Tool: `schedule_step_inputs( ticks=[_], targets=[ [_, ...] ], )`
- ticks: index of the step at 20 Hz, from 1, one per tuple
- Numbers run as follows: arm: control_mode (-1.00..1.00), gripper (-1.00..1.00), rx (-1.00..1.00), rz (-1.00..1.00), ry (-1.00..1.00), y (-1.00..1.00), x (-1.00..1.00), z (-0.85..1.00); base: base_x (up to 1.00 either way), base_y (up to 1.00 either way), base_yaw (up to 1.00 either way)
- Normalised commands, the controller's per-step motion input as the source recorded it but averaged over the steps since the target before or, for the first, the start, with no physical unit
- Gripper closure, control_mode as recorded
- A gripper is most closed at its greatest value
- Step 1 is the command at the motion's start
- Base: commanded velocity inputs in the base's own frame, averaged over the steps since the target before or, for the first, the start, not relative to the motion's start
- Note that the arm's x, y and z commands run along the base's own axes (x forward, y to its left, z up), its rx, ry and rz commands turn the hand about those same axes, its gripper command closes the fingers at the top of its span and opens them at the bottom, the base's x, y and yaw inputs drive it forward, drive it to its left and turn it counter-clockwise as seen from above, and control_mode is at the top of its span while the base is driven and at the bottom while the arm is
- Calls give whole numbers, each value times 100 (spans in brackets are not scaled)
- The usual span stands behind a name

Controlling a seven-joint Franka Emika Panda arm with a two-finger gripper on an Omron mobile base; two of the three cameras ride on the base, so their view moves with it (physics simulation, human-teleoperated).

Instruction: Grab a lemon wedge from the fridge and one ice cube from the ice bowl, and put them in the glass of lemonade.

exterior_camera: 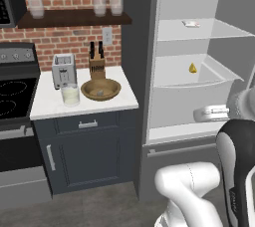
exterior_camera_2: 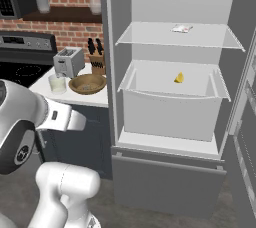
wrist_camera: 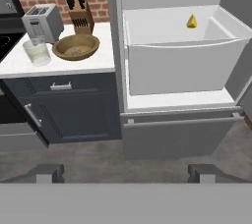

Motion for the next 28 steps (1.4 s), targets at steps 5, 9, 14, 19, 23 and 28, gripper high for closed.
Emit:
schedule_step_inputs(
  ticks=[5,9,14,19,23,28],
  targets=[
    [-100,-100,0,0,0,3,9,0,0,0,0],
    [100,-100,0,0,0,0,0,0,0,0,0],
    [100,-100,0,0,0,0,0,0,0,-24,-9],
    [100,-100,0,0,0,0,0,0,0,-64,-13],
    [100,-100,0,0,0,0,0,0,0,-71,-11],
    [100,-100,0,0,0,0,0,0,2,-45,-5]
  ],
)
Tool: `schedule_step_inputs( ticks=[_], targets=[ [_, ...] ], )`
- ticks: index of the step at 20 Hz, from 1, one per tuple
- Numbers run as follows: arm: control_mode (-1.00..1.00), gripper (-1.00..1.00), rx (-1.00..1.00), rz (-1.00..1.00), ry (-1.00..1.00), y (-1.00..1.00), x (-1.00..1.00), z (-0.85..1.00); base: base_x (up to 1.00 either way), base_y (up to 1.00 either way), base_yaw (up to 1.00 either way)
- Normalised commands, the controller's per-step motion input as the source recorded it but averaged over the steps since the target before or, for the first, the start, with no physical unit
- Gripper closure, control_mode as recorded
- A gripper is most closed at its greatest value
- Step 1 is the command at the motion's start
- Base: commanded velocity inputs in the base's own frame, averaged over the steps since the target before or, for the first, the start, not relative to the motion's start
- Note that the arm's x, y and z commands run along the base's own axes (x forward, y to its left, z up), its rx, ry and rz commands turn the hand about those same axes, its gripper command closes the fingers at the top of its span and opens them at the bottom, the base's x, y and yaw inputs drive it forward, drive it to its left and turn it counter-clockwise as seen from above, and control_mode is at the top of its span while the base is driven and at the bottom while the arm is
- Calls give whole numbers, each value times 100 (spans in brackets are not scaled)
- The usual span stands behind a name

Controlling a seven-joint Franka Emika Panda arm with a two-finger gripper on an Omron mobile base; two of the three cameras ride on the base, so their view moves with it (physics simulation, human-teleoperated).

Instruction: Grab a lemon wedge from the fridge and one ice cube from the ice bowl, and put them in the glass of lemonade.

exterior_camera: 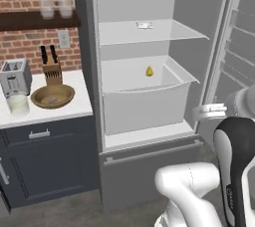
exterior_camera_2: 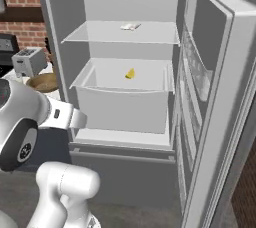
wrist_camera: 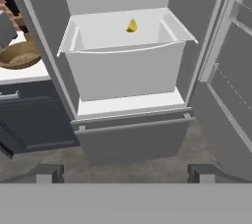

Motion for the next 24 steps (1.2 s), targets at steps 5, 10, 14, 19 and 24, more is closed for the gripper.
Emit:
schedule_step_inputs(
  ticks=[5,10,14,19,24],
  targets=[
    [100,-100,0,0,0,0,0,0,47,5,0],
    [100,-100,0,0,0,0,0,0,54,5,0],
    [100,-100,0,0,0,0,0,0,15,-8,0],
    [100,-100,0,0,0,0,0,0,0,-27,0],
    [100,-100,0,0,0,0,0,0,30,-19,0]
  ],
)
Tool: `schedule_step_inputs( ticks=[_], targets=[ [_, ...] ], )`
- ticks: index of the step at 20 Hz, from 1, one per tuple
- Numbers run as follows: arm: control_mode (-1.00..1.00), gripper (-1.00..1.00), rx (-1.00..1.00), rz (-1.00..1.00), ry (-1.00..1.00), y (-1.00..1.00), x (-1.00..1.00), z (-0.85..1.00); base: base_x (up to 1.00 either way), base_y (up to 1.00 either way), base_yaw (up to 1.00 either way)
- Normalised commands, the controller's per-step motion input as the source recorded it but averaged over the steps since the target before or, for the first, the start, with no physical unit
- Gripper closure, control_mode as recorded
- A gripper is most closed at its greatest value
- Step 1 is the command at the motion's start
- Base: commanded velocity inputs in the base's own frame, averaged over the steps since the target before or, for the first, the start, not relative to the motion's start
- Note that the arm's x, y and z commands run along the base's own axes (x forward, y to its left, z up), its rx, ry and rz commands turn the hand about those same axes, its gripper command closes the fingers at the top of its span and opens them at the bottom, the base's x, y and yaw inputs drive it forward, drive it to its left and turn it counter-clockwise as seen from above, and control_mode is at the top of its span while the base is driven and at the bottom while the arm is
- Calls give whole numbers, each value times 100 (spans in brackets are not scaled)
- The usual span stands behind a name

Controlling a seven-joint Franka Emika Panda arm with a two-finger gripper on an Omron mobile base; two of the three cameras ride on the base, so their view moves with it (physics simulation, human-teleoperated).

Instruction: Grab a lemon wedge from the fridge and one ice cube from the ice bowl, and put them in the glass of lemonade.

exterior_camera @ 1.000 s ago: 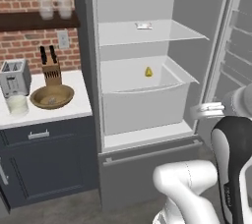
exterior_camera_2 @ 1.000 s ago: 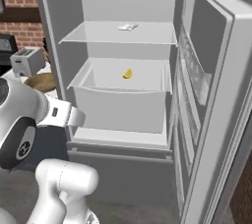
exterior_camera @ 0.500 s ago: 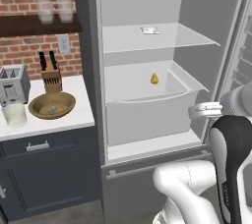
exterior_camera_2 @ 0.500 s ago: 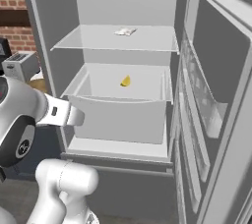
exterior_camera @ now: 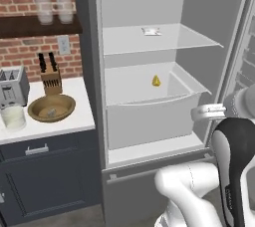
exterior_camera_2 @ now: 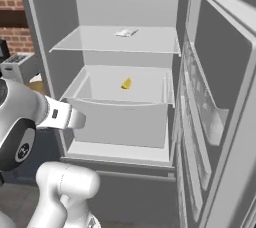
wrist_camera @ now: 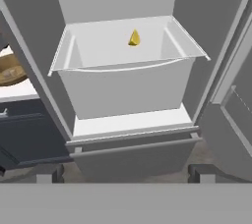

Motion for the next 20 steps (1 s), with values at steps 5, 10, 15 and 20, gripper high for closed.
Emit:
schedule_step_inputs(
  ticks=[5,10,15,20],
  targets=[
    [100,-100,0,0,0,0,0,0,48,-19,0],
    [100,-100,0,0,0,0,0,0,24,-27,0],
    [100,-100,0,0,0,0,0,0,17,-31,0],
    [100,-100,0,0,0,0,0,0,37,-25,0]
  ],
)
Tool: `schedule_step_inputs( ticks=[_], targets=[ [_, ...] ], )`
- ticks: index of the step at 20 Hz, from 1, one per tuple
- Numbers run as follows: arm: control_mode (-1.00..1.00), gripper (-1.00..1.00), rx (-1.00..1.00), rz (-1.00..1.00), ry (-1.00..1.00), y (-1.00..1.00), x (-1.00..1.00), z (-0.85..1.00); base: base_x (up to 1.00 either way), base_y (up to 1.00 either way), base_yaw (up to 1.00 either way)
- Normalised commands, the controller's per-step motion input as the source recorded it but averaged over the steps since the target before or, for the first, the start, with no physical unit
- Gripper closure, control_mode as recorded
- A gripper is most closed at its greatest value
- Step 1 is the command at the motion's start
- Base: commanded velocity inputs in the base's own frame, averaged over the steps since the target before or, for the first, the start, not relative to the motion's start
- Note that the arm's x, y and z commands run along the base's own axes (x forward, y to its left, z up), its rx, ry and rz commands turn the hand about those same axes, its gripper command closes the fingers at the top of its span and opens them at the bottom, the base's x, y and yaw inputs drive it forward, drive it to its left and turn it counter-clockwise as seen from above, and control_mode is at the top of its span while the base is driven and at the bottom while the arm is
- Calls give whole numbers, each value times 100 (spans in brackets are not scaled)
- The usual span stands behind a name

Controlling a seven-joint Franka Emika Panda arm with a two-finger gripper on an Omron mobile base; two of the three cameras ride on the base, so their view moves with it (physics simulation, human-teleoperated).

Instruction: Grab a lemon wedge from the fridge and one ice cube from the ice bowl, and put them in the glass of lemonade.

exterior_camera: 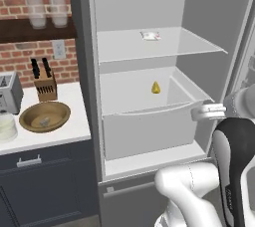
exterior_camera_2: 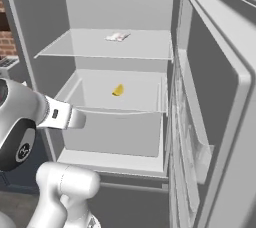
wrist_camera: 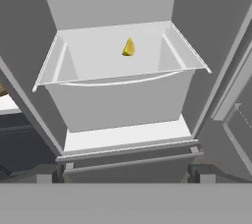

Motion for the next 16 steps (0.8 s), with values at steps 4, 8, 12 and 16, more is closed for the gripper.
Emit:
schedule_step_inputs(
  ticks=[4,8,12,16],
  targets=[
    [100,-100,0,0,0,0,0,0,39,-6,0],
    [100,-100,0,0,0,0,0,0,10,0,0],
    [-100,-100,0,0,0,-2,5,-13,0,0,0],
    [-100,-100,0,0,0,-6,39,-31,0,0,0]
  ],
)
